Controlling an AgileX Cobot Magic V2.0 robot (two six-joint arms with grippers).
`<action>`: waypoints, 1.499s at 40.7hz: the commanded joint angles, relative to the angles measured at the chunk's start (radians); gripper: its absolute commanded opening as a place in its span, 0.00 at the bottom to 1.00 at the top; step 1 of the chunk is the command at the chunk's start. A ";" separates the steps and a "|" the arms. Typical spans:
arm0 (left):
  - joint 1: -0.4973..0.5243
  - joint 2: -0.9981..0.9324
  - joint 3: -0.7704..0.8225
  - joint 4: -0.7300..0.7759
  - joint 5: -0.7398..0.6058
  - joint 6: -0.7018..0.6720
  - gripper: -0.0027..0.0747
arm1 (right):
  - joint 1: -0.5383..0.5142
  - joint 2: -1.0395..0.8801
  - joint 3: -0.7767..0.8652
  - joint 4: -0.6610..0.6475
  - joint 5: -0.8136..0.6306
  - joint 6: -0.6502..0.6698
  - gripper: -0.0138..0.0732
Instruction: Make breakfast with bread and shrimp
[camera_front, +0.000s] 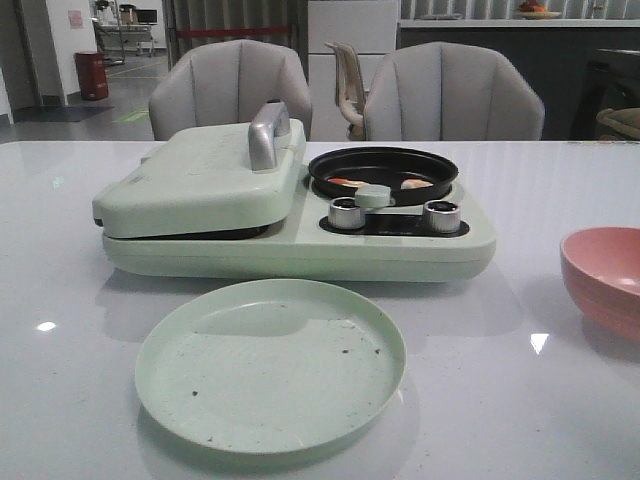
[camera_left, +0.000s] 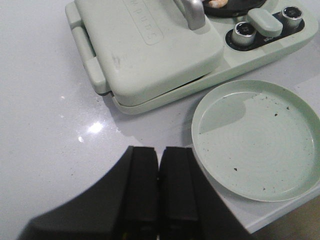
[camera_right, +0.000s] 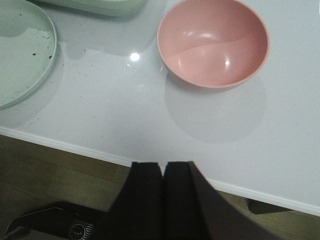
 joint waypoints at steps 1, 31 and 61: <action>-0.008 -0.006 -0.028 -0.009 -0.068 -0.006 0.16 | 0.001 0.002 -0.025 -0.006 -0.063 0.000 0.20; 0.019 -0.062 -0.019 0.032 -0.073 -0.002 0.16 | 0.001 0.002 -0.025 -0.006 -0.060 0.000 0.20; 0.311 -0.626 0.506 -0.012 -0.537 -0.002 0.16 | 0.001 0.002 -0.025 -0.006 -0.057 0.000 0.20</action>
